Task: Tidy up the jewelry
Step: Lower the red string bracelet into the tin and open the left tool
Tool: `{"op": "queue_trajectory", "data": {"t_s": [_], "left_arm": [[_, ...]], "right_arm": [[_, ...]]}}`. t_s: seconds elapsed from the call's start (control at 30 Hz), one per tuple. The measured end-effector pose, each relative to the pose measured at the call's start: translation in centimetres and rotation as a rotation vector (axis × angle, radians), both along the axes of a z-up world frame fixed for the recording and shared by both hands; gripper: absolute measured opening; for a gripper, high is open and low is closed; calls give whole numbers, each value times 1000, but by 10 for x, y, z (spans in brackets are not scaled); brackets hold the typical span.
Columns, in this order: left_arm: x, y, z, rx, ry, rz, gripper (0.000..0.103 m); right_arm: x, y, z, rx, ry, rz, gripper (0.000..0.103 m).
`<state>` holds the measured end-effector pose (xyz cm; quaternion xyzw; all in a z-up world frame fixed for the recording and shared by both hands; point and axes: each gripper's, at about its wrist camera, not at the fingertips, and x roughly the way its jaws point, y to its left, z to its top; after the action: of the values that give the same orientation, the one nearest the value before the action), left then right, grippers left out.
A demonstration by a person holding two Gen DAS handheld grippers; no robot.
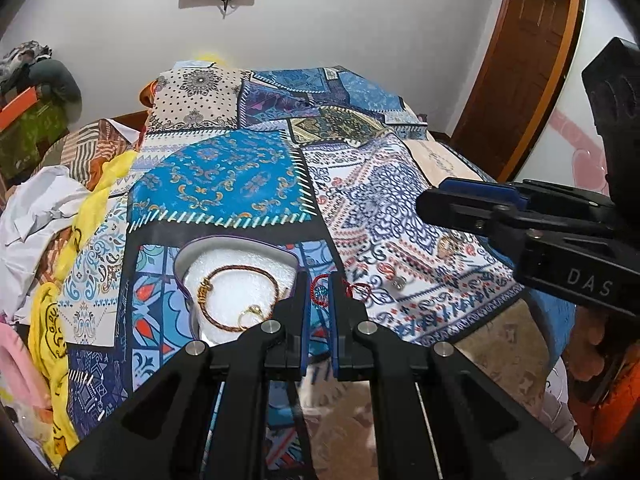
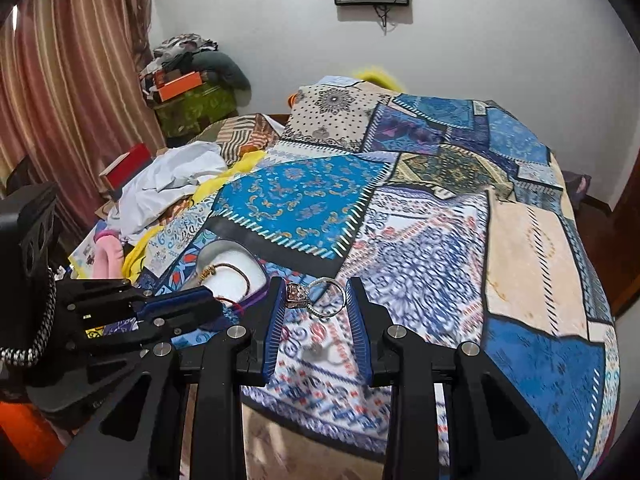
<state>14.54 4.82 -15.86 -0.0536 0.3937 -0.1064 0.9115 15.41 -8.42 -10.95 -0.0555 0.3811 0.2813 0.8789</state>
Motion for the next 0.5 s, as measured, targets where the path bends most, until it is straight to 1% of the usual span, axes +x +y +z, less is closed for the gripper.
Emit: {"op": "queue_trajectory", "data": {"t_s": [0.1,0.3,0.37,0.5], "left_arm": [[5,8,-3,-32,2,1,6],[12,13,-8,-27,1,-4,6],[13,19,-8,-23,-13,17,6],[16,36,-8,-48,-17,51,6]], "right_arm": [[6,8,-1,-4,4,10,28],[14,20,-4,-8,19,15,28],[15,23,-6,-11,25,19,28],[17,31,-9,-19,30,30,28]]}}
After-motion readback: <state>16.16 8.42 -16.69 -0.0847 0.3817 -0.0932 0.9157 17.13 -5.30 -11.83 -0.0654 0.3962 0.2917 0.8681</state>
